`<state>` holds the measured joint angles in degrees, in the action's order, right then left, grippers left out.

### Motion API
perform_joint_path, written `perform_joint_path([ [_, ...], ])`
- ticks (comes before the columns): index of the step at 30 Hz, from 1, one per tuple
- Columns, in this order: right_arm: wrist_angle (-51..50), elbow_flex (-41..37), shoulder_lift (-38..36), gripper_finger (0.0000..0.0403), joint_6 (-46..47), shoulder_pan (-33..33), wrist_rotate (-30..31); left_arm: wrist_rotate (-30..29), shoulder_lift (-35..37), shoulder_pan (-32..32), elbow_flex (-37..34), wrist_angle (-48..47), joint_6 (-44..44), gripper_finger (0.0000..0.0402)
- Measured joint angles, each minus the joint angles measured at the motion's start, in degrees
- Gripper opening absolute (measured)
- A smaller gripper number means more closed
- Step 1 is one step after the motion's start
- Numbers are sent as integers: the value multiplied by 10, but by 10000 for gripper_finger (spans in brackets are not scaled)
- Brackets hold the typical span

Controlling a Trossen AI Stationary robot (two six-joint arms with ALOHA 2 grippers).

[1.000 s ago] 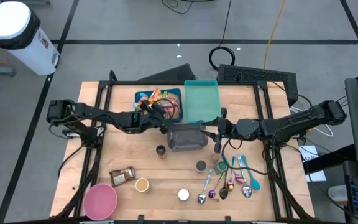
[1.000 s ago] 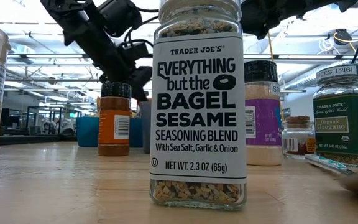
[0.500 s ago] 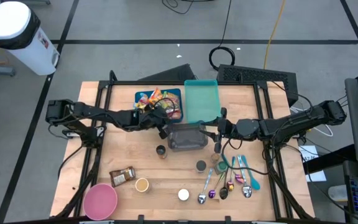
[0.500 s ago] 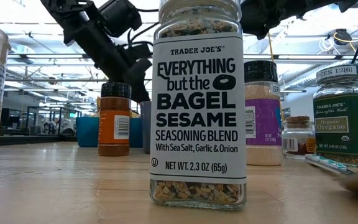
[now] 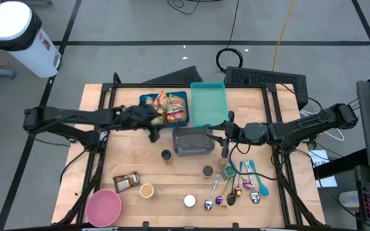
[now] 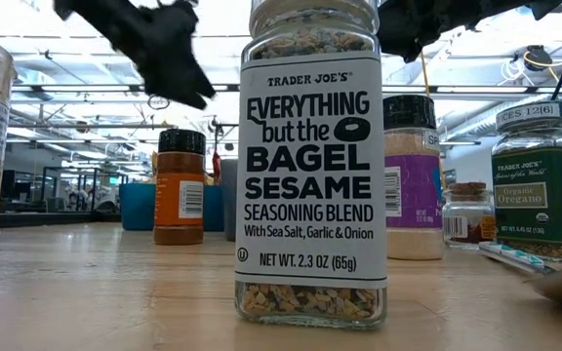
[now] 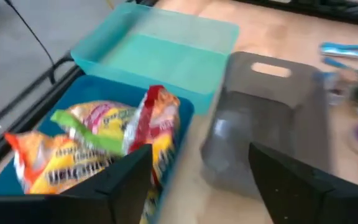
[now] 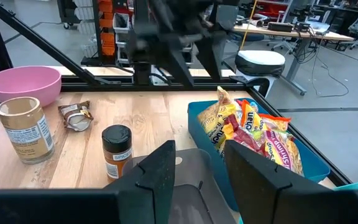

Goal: Pick & Place Food Item
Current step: Put the orange seasoning bag into the green bin

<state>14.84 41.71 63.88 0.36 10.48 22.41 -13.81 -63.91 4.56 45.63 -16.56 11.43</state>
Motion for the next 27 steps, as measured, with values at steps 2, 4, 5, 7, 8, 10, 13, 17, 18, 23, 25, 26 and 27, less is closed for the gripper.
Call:
perform_joint_path([
  [2,0,0,0,130,-6,0,0,23,39,-11,0,-56,25,290],
  [4,0,0,0,130,-11,0,0,70,75,-29,0,-126,63,299],
  [5,0,0,0,130,-11,0,0,101,89,-39,0,-162,85,301],
  [7,0,0,0,130,-12,0,0,154,107,-69,0,-241,130,304],
  [8,0,0,0,130,-12,0,0,169,110,-90,-1,-273,151,305],
  [10,0,0,0,130,-13,0,0,173,112,-139,-16,-314,187,305],
  [13,2,0,0,130,-21,0,0,168,105,-208,-61,-293,248,305],
  [17,3,0,0,130,-28,0,0,191,82,-270,-112,-234,307,305],
  [18,5,0,0,130,-31,0,0,196,75,-282,-121,-220,322,305],
  [23,16,0,0,130,-42,0,0,199,38,-330,-142,-187,381,305],
  [25,17,0,0,130,-43,0,1,199,20,-347,-142,-180,389,305],
  [26,17,0,0,130,-43,0,1,198,12,-355,-142,-176,394,305],
  [27,17,0,0,130,-43,0,1,198,3,-362,-142,-173,398,305],
])
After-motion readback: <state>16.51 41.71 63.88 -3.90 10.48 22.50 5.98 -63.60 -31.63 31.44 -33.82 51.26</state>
